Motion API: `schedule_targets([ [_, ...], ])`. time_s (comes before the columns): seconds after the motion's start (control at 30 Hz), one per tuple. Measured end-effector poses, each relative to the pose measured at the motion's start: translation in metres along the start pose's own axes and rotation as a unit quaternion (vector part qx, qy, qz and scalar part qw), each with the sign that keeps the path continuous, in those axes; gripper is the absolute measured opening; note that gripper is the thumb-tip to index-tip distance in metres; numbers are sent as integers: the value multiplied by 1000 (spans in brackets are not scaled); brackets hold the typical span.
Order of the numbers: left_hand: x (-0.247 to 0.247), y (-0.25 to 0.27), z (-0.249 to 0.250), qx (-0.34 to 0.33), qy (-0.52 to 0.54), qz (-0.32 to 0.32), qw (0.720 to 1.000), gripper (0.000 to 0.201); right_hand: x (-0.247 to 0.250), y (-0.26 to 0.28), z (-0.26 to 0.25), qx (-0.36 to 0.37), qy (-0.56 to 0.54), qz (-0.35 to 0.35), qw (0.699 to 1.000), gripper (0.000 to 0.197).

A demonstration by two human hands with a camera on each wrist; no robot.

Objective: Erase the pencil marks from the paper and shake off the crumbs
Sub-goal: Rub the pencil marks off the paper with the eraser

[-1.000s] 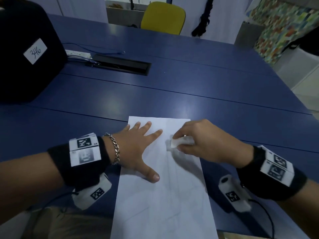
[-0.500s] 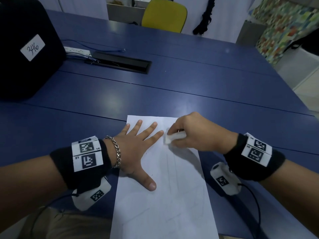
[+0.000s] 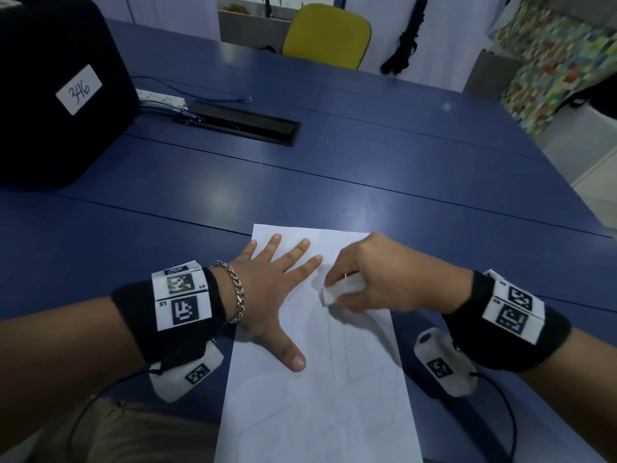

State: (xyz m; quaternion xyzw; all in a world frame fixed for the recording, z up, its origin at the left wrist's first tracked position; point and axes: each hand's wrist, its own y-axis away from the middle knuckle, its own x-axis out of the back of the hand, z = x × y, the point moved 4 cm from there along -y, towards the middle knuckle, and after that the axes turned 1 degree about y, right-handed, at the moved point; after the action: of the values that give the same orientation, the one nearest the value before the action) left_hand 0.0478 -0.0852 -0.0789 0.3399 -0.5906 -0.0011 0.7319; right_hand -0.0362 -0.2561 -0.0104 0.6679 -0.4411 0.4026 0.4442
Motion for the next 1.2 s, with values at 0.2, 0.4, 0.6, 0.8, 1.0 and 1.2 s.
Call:
schedule_targets([
  [0.2,0,0,0,0,1,-5,1000,163,11,-13,12,-42,36,51,997,34],
  [0.4,-1,1,0,-5,3,-1,1000,164,-1,11,-14,11,30,-14,999,24],
  [0.6,11,4,-10,-39,-29,-17,999,158,12,41,28,-84,-27,101,991,14],
  [0.8,25,1,3,-45,15,-17,999,141,-11,50,33,-81,-19,97,992,9],
  [1.0,23,-5,19,10,-10,24,1000,138,-1,40,21,-61,6,49,997,19],
  [1.2,23,-9,19,29,7,15,999,149,3,9,18,-63,-24,95,993,24],
])
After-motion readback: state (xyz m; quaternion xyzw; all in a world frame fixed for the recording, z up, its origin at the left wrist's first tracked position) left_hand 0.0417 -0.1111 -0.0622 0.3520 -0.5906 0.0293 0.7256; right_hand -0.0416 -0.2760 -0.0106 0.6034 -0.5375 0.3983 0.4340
